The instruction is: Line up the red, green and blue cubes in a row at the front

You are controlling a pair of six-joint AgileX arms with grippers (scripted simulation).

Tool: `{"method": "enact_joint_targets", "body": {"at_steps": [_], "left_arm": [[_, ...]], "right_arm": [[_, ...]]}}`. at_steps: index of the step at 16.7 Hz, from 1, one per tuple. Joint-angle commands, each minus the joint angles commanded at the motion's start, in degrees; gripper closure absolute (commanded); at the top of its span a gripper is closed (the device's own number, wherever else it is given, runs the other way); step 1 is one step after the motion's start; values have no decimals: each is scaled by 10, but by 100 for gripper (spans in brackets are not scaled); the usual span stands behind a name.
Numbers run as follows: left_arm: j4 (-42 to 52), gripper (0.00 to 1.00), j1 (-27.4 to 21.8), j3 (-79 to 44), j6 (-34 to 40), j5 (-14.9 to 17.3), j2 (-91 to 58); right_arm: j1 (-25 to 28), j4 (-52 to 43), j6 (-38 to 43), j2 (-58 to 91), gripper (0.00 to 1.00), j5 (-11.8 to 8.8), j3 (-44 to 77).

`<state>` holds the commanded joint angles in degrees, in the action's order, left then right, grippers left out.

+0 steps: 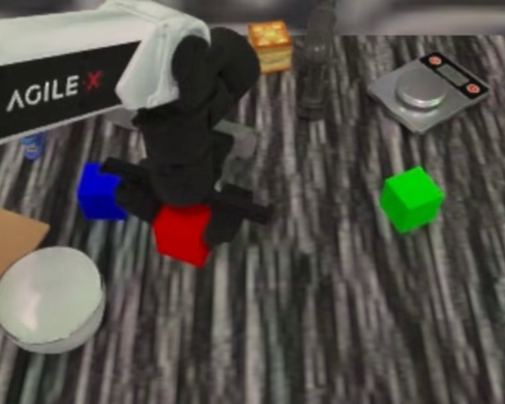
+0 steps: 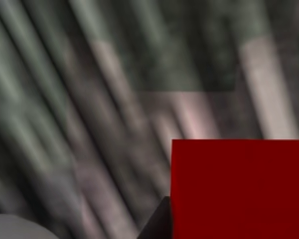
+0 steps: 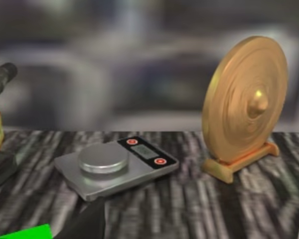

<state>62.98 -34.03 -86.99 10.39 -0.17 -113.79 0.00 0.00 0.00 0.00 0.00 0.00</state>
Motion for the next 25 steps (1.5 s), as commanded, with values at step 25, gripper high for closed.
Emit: {"method": "enact_joint_targets", "body": {"at_steps": [25], "left_arm": [[-184, 100, -106, 268, 344, -7, 91]], "right_arm": [[0, 0, 0, 0, 0, 0, 0]]}}
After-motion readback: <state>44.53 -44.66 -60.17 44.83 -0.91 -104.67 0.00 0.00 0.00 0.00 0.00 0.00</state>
